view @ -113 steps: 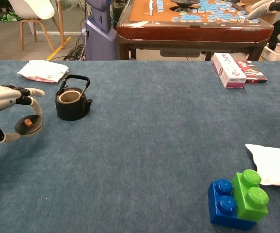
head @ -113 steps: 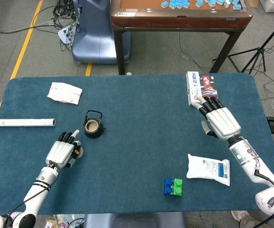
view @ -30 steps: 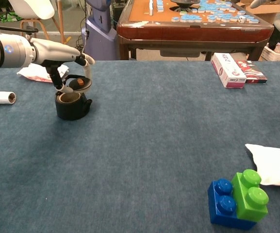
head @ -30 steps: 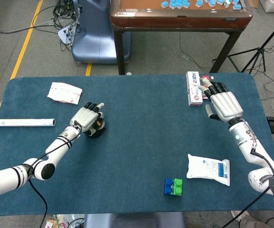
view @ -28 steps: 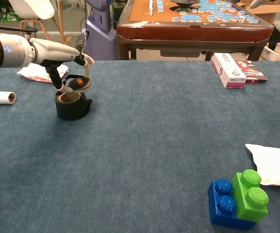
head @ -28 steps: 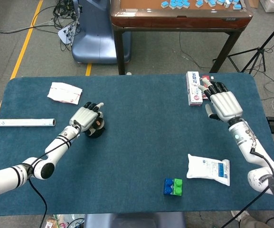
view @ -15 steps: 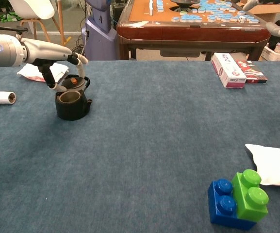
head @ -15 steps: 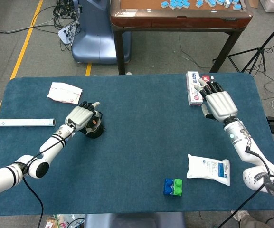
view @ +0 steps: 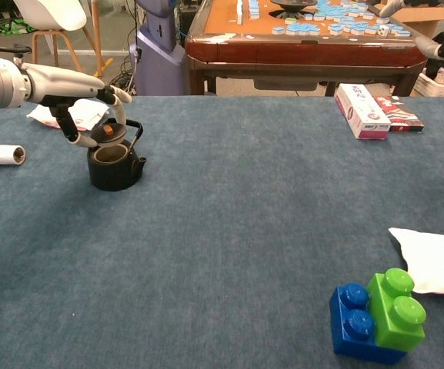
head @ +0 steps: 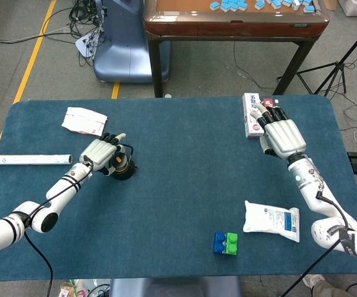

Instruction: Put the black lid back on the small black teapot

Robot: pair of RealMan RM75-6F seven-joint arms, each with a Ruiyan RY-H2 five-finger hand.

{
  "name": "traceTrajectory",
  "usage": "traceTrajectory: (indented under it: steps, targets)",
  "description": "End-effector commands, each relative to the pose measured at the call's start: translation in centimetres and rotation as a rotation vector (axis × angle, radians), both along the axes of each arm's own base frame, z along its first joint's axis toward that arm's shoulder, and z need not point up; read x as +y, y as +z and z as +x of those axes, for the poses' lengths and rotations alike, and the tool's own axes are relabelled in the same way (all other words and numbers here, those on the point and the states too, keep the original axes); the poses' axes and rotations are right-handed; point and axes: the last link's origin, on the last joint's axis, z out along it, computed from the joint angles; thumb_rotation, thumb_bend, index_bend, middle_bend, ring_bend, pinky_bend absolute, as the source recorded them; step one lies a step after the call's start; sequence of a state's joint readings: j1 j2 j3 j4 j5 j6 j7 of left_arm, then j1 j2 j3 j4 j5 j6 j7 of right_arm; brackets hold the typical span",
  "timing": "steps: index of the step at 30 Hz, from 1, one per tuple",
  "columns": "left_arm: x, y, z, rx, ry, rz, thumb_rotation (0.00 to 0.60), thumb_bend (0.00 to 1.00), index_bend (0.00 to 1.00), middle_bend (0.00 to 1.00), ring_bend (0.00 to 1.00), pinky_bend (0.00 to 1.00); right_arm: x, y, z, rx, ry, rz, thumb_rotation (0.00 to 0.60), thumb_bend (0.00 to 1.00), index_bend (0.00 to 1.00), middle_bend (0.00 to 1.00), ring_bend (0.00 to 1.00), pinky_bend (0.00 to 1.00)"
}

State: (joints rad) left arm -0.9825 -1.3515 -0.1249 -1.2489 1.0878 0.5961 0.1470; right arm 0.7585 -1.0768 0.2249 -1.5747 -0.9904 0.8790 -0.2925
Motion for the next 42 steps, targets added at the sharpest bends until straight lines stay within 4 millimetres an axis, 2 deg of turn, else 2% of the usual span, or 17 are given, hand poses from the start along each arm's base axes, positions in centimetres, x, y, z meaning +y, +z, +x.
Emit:
traceTrajectory:
  steps: [1, 17, 42]
  targets:
    - [0.0, 0.1, -0.3, -0.003, 0.003, 0.002, 0.600, 0.31, 0.33, 0.00, 0.00, 0.00, 0.0, 0.0, 0.0, 0.002, -0.001, -0.001, 0.600, 0.62, 0.08, 0.00, 0.00, 0.00]
    - [-0.3, -0.1, -1.1, -0.017, 0.016, 0.014, 0.600, 0.31, 0.29, 0.00, 0.00, 0.00, 0.5, 0.3, 0.3, 0.005, 0.000, -0.016, 0.600, 0.62, 0.08, 0.00, 0.00, 0.00]
    - [-0.9, -0.9, -0.5, 0.007, 0.034, 0.035, 0.600, 0.31, 0.23, 0.00, 0.00, 0.00, 0.1, 0.2, -0.2, -0.011, 0.014, -0.003, 0.600, 0.62, 0.08, 0.00, 0.00, 0.00]
